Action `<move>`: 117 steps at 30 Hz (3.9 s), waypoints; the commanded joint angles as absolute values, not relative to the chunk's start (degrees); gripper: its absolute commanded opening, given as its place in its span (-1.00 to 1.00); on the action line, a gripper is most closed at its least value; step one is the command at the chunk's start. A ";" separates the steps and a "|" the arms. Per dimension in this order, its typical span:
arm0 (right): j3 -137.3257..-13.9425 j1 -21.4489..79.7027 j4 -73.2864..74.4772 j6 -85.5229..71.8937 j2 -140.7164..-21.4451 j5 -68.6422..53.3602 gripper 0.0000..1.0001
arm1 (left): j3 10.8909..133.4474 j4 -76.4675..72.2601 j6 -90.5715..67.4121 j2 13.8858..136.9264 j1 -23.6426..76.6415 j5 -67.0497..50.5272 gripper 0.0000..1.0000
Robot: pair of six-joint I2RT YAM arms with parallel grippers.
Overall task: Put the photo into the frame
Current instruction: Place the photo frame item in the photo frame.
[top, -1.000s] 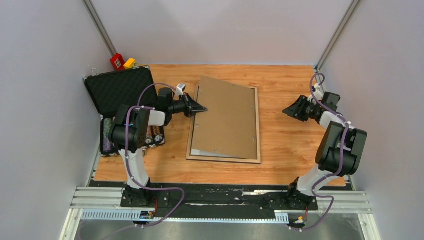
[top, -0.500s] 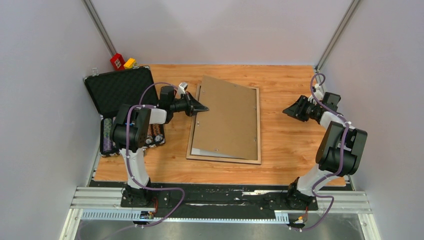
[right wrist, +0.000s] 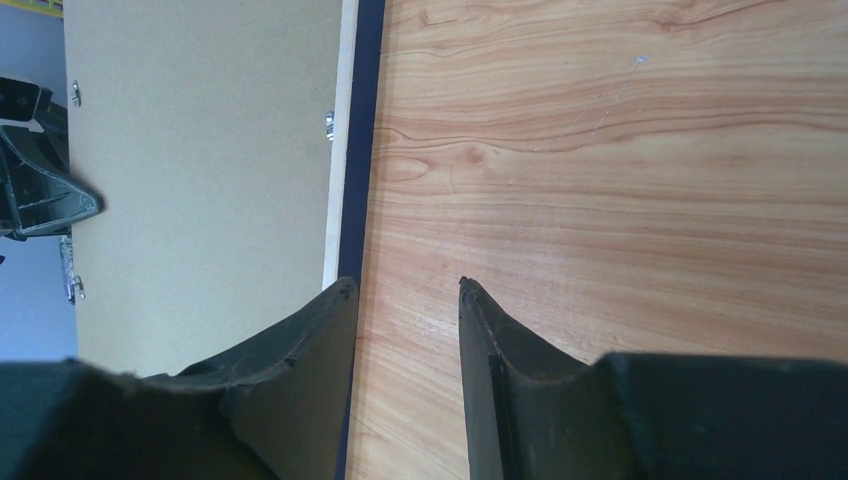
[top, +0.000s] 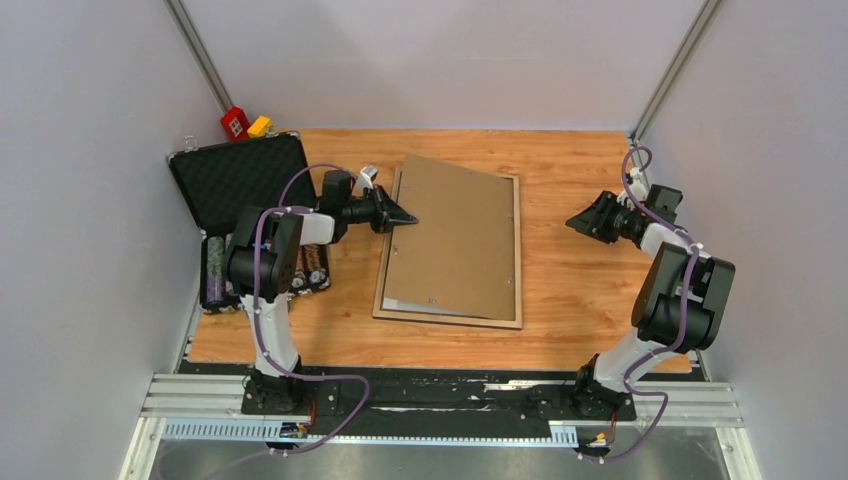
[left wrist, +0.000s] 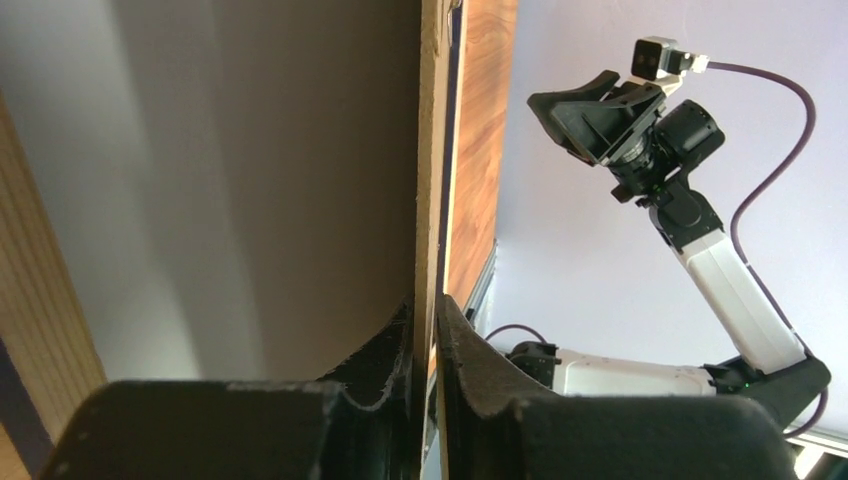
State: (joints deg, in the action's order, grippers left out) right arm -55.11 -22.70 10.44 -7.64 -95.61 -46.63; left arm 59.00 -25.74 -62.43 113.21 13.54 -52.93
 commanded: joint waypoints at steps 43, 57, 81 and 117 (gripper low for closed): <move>-55.69 -23.51 9.14 -7.82 -97.29 -49.39 -0.18 | 74.23 11.68 -39.11 112.63 16.61 -43.06 1.00; -55.56 -23.66 9.23 -7.91 -97.16 -49.39 -0.18 | 79.03 23.77 -31.95 110.78 20.25 -32.45 1.00; -55.57 -24.05 9.23 -7.91 -97.26 -50.00 -0.18 | 85.87 32.00 -26.20 111.10 23.67 -24.73 1.00; -55.43 -23.43 9.23 -8.14 -93.78 -49.19 -0.02 | 84.44 32.76 -12.06 101.13 24.04 -7.81 1.00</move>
